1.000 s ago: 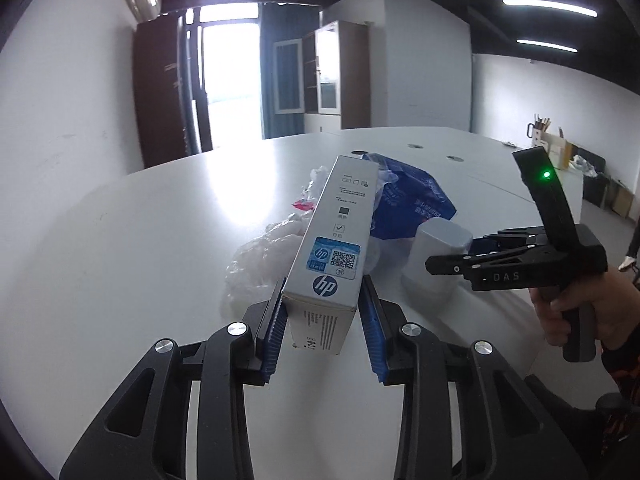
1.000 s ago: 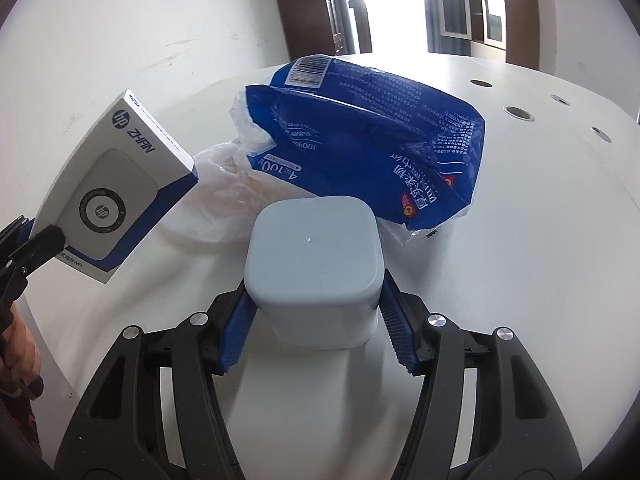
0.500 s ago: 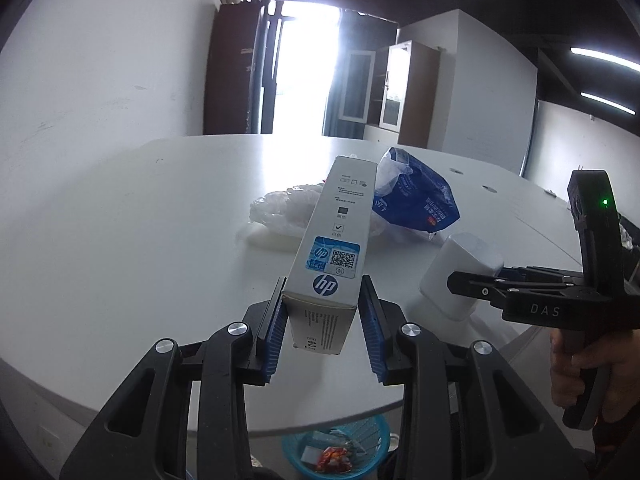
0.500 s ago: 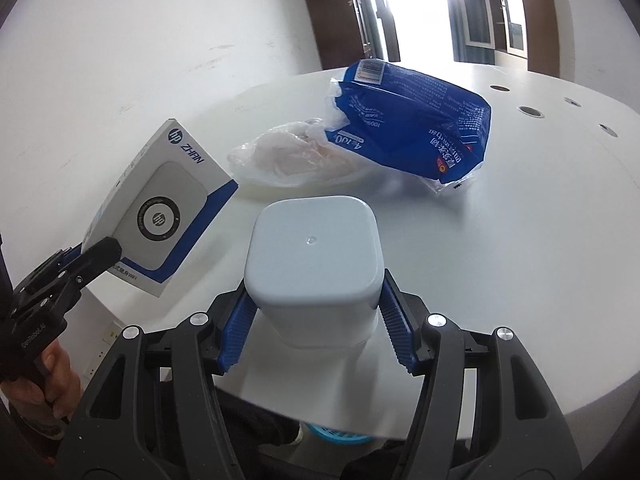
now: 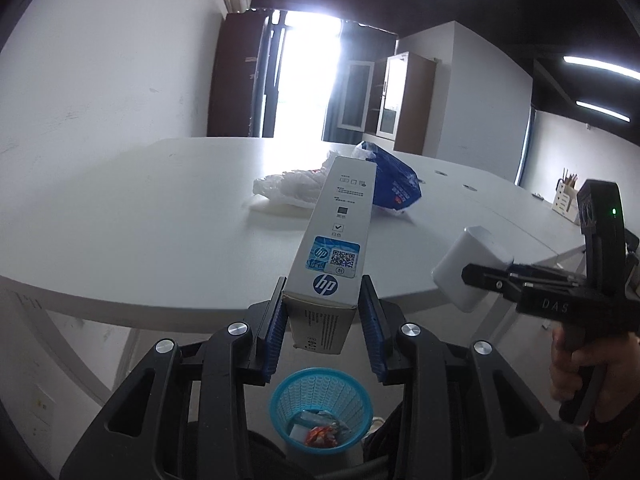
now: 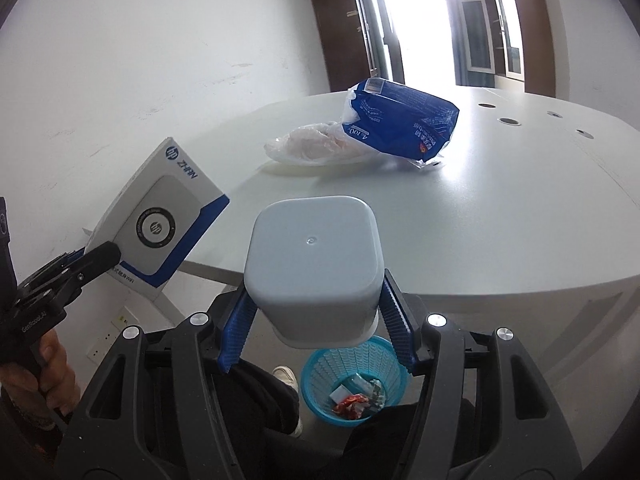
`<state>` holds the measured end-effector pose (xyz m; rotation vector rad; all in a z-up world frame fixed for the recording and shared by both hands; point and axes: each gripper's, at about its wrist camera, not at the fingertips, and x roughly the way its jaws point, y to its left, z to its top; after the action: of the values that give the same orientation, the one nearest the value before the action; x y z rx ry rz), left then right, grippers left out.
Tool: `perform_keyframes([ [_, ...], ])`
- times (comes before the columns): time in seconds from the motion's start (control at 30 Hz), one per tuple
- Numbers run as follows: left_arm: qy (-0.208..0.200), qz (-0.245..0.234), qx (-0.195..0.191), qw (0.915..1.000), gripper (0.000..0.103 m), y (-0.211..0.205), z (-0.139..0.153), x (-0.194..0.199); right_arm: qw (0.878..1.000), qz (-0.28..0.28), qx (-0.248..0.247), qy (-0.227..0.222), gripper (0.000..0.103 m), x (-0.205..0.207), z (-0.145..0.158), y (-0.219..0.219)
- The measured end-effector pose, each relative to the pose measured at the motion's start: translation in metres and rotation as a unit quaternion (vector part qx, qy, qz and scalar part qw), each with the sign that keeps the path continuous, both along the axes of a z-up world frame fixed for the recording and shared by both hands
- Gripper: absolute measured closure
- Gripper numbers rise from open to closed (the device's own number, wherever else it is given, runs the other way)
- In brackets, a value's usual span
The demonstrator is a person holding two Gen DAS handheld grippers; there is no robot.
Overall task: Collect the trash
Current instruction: 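Carry the HP box and white cup down over the blue wastebasket with both tools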
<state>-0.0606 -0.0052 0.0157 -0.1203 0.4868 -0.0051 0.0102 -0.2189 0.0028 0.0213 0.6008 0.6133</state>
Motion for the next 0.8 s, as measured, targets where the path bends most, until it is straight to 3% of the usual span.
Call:
perform_keyframes([
  [0.23, 0.041, -0.007, -0.003, 0.9991, 0.069, 0.003, -0.031, -0.035, 0.999, 0.023, -0.02, 0.034, 0.047, -0.022, -0.03, 0.003],
  [0.43, 0.085, -0.028, -0.012, 0.9959, 0.069, 0.004, -0.065, -0.048, 0.997, 0.054, -0.045, 0.034, 0.047, -0.04, -0.05, 0.02],
  [0.8, 0.173, -0.036, -0.056, 0.9826, 0.069, 0.007, -0.145, -0.012, 0.989, 0.028, -0.091, 0.112, 0.047, -0.013, -0.134, 0.02],
])
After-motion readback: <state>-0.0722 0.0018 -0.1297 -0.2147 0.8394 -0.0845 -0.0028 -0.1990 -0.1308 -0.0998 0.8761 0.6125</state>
